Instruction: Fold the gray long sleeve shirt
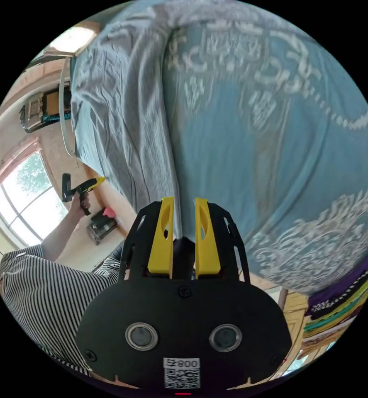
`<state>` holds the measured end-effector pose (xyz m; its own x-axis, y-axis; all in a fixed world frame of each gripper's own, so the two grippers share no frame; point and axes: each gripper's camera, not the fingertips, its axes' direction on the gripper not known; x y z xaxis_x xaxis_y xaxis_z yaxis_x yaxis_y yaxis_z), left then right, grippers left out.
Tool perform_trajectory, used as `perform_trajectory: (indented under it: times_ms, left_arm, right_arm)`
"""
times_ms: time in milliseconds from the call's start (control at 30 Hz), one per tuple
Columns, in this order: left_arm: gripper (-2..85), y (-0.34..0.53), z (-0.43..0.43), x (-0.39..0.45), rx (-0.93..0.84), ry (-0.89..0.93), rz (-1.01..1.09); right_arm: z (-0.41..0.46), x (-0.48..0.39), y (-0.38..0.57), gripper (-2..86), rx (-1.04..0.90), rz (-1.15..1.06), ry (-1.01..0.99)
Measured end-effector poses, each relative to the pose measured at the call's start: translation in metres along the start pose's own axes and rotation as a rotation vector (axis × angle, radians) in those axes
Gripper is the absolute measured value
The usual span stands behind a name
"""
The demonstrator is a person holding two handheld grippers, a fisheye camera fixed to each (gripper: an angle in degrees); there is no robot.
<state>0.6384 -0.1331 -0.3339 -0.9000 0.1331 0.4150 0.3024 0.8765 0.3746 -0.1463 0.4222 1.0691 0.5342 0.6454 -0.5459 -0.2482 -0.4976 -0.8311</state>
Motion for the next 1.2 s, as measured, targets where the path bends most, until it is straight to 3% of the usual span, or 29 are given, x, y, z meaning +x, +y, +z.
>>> perform_trajectory:
  times_ms: [167,267,500,867,1067,1200]
  left_arm:
    - [6.0,-0.022,0.013,0.009,-0.025,-0.027,0.010]
    - [3.4,-0.037,0.015,0.023,-0.065,-0.118,0.042]
    - [1.4,-0.053,0.004,0.043,-0.072,-0.099,0.081]
    - [0.8,-0.044,-0.052,0.055,0.040,-0.100,0.007]
    - [2.3,-0.069,-0.052,0.075,0.014,-0.134,-0.057]
    - [5.2,-0.083,-0.078,0.105,0.081,-0.170,-0.031]
  right_arm:
    - [0.075,-0.010,0.012,8.4,0.004,0.089,-0.161]
    - [0.100,-0.029,0.002,7.6,-0.012,0.047,-0.009]
    - [0.145,-0.048,-0.016,4.3,-0.041,0.027,0.050]
    - [0.138,-0.058,-0.003,0.9,-0.023,-0.015,0.002]
    - [0.154,-0.040,-0.016,1.1,-0.050,0.083,-0.072]
    - [0.124,-0.040,-0.021,1.8,0.031,0.097,-0.064]
